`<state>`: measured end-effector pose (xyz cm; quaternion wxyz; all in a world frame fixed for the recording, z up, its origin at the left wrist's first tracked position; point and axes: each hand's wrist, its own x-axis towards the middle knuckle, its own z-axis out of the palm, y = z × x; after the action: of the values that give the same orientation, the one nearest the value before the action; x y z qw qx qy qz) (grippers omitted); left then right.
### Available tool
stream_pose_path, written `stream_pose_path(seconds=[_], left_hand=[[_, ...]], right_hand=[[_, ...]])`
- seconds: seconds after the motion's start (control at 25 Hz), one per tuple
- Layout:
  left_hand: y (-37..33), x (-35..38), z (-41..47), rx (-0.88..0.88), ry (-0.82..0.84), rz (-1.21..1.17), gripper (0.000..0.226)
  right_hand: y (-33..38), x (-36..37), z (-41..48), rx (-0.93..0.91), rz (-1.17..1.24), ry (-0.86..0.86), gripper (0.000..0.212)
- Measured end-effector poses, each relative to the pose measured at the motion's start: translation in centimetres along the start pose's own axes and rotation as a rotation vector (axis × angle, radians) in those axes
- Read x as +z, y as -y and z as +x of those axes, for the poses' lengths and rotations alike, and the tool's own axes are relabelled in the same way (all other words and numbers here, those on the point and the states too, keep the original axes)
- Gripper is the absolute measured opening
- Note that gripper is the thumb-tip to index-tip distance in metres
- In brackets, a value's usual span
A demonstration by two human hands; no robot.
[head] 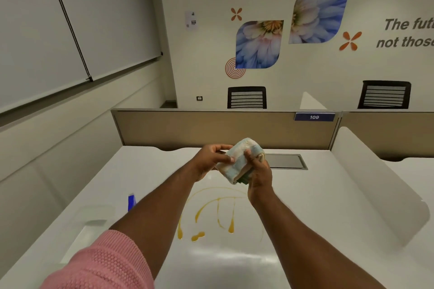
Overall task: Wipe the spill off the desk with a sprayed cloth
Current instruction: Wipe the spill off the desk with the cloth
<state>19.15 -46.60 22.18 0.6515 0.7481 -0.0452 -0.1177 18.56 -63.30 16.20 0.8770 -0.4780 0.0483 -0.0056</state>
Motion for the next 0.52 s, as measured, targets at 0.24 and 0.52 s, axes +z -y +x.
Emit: stream_pose_path(seconds=[0.24, 0.52], left_hand=[[3.5, -2.0, 3.5, -0.005, -0.012, -0.015, 0.042], [8.4, -4.8, 6.5, -0.068, -0.006, 0.144, 0.042]], right_hand=[[-3.5, 1.0, 2.0, 0.087, -0.073, -0.034, 0.045], [-7.4, -0.4, 5.0, 0.088, -0.231, -0.238, 0.045]])
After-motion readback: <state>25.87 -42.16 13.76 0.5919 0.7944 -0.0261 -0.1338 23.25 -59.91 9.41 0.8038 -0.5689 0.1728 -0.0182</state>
